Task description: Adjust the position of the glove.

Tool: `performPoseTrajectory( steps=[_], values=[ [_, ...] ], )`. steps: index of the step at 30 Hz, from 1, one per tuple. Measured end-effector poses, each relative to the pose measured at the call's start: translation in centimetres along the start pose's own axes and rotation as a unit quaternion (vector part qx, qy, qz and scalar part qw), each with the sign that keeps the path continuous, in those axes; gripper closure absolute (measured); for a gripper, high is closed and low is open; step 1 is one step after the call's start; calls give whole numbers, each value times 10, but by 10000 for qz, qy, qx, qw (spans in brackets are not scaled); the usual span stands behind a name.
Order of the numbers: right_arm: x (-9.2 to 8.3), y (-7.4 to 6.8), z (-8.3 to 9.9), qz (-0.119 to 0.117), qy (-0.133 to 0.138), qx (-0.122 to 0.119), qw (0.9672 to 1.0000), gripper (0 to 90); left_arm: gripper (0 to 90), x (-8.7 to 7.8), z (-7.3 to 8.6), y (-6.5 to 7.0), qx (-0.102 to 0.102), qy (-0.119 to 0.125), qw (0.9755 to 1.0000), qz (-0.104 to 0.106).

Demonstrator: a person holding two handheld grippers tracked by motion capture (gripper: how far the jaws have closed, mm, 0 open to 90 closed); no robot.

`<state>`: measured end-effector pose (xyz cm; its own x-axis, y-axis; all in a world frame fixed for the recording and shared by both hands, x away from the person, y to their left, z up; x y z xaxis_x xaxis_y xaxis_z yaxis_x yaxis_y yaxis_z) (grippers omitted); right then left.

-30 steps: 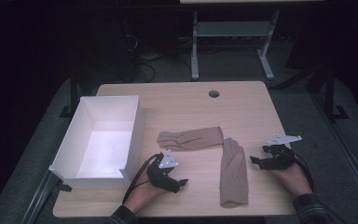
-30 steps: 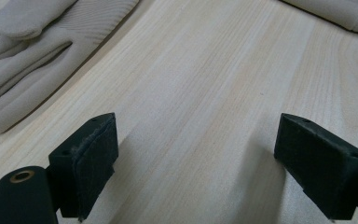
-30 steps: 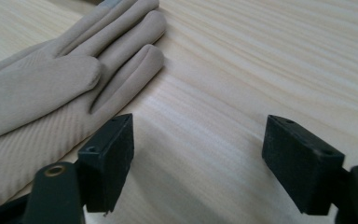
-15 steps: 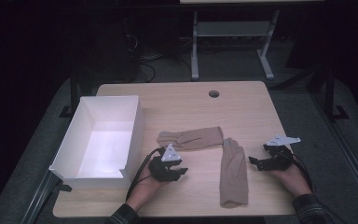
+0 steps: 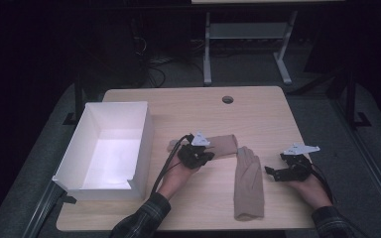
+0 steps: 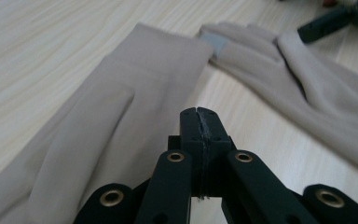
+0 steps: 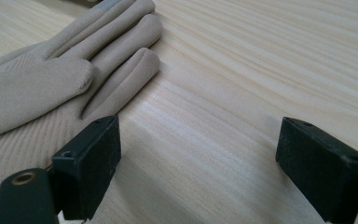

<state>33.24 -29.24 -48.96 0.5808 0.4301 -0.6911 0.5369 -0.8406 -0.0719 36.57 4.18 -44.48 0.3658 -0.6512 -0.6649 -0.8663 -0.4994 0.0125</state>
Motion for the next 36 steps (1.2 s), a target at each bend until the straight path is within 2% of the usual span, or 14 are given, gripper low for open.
performPoseTrajectory(
  steps=[3,4,8,15,18,19,21,32,36],
  values=[
    [0,0,0,2,1,-3,10000,135,897,13,-11,0,-1,62,10000,50],
    [0,0,0,5,1,-1,10000,135,897,17,-14,-1,61,32,10000,50],
    [0,0,0,4,0,3,10000,135,897,36,-24,-4,41,5,10000,77],
    [0,0,0,-1,-1,8,10000,135,897,61,-32,-6,-35,-37,9999,140],
    [0,0,0,0,4,-2,10000,136,897,69,-32,-6,-12,-149,9998,137],
    [0,0,0,-1,2,3,10000,135,897,76,-28,-5,0,-305,9994,150],
    [0,0,0,-2,7,-11,10000,136,898,77,-26,-6,-59,-266,9995,184],
    [0,0,0,1,-2,8,10000,136,899,66,-18,-3,-94,-268,9991,309],
    [0,0,0,1,-2,8,10000,135,899,58,-12,1,-2,-351,9988,353]
  ],
)
Point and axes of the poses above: each handheld gripper's, and its own axes: x roughly forward along the jaws, z roughly out of its underside, y roughly to its right, the point moved 1 cm from there along x, roughly forward along the jaws, and after that the axes turned 3 degrees about x, right-handed, at the moved point
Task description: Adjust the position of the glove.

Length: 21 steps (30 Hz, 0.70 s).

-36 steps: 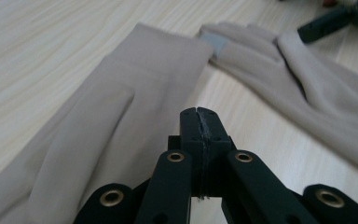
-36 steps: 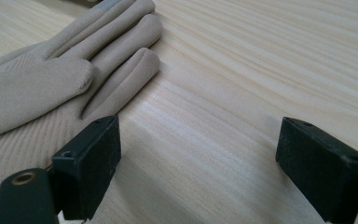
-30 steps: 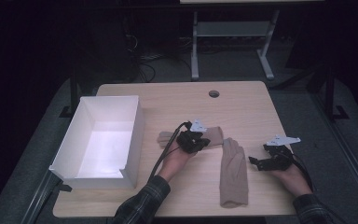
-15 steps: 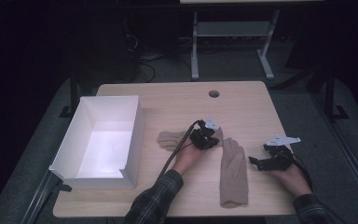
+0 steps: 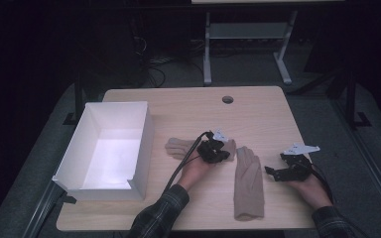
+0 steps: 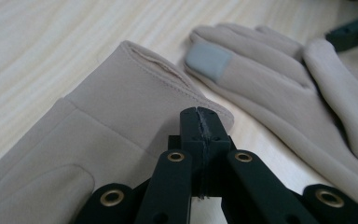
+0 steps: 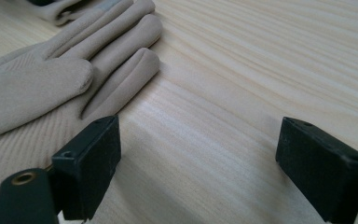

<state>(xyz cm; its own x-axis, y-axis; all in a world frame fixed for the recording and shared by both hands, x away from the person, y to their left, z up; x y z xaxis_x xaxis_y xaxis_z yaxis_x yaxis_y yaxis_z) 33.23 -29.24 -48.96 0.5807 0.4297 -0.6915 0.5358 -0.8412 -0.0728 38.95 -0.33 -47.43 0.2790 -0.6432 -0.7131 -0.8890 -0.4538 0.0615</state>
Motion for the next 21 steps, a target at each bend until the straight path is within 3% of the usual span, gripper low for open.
performPoseTrajectory(
  steps=[21],
  values=[
    [0,0,0,3,-2,-3,10000,135,898,-49,44,22,204,-300,9991,228]
  ],
)
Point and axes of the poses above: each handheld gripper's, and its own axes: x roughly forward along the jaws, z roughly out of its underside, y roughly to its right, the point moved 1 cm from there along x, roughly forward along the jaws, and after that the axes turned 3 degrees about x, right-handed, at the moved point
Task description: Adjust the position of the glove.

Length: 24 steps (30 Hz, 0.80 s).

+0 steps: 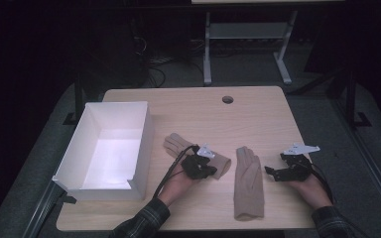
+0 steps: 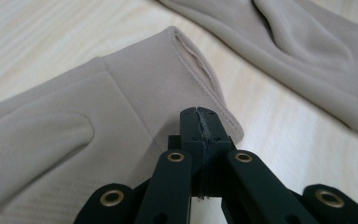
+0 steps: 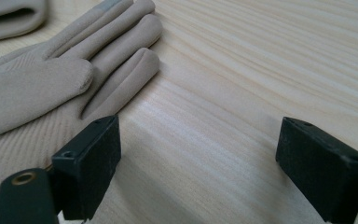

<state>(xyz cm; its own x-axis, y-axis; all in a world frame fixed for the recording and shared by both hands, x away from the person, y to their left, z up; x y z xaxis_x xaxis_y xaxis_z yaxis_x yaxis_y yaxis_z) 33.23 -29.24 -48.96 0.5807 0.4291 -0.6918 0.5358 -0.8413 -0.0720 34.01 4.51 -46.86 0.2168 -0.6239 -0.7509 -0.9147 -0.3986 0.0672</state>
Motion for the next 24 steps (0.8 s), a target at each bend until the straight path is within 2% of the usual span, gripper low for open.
performPoseTrajectory(
  steps=[6,8,11,12,17,20,24],
  values=[
    [0,0,0,0,1,6,10000,136,898,-16,18,7,-106,-46,9999,65],
    [0,0,0,-1,4,0,10000,136,898,-21,24,10,-199,-13,9998,77],
    [0,0,0,-1,4,-3,10000,136,898,-29,32,13,-211,-45,9997,76],
    [0,0,0,0,6,-4,10000,136,898,-31,35,15,-286,-7,9996,68],
    [0,0,0,3,5,1,10000,136,898,-45,50,23,-326,-80,9994,37],
    [0,0,0,2,5,0,10000,135,898,-53,58,30,-421,-86,9991,27],
    [0,0,0,3,5,2,10000,136,897,-60,61,33,-385,-126,9992,-59]
  ],
)
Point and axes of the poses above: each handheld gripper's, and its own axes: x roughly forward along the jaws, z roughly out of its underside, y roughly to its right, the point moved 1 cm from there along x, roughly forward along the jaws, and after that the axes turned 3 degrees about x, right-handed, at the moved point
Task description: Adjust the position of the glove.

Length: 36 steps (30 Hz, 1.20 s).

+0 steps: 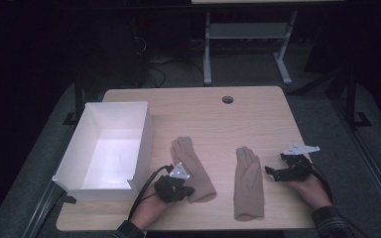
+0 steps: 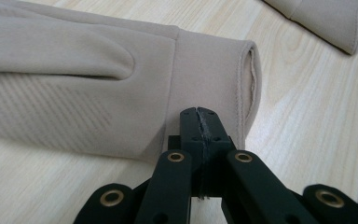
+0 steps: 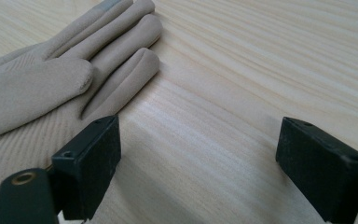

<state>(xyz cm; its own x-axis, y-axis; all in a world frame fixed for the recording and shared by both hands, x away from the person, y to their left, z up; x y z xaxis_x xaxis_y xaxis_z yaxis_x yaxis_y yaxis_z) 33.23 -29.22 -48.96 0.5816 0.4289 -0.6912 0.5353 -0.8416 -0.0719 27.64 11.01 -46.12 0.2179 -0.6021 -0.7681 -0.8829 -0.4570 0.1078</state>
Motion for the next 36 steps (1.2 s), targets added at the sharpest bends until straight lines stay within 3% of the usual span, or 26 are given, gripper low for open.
performPoseTrajectory(
  steps=[4,12,17,19,25,29,32,36],
  values=[
    [0,0,0,3,0,4,10000,135,898,-4,-10,-2,63,131,9998,-126],
    [0,0,0,2,5,-13,10000,135,898,10,-40,-26,29,301,9988,-387],
    [0,0,0,2,1,3,10000,135,898,22,-58,-45,24,281,9969,-733],
    [0,0,0,3,2,0,10000,135,897,27,-62,-51,-94,315,9962,-813],
    [0,0,0,-4,0,4,10000,135,898,37,-63,-68,-65,95,9935,-1134],
    [0,0,0,-5,-4,4,10000,136,898,45,-60,-73,-72,-43,9936,-1125],
    [0,0,0,-6,-4,5,10000,135,898,45,-60,-72,-72,-18,9937,-1118],
    [0,0,0,-5,-2,-1,10000,135,898,47,-61,-69,-59,10,9954,-958]
  ],
)
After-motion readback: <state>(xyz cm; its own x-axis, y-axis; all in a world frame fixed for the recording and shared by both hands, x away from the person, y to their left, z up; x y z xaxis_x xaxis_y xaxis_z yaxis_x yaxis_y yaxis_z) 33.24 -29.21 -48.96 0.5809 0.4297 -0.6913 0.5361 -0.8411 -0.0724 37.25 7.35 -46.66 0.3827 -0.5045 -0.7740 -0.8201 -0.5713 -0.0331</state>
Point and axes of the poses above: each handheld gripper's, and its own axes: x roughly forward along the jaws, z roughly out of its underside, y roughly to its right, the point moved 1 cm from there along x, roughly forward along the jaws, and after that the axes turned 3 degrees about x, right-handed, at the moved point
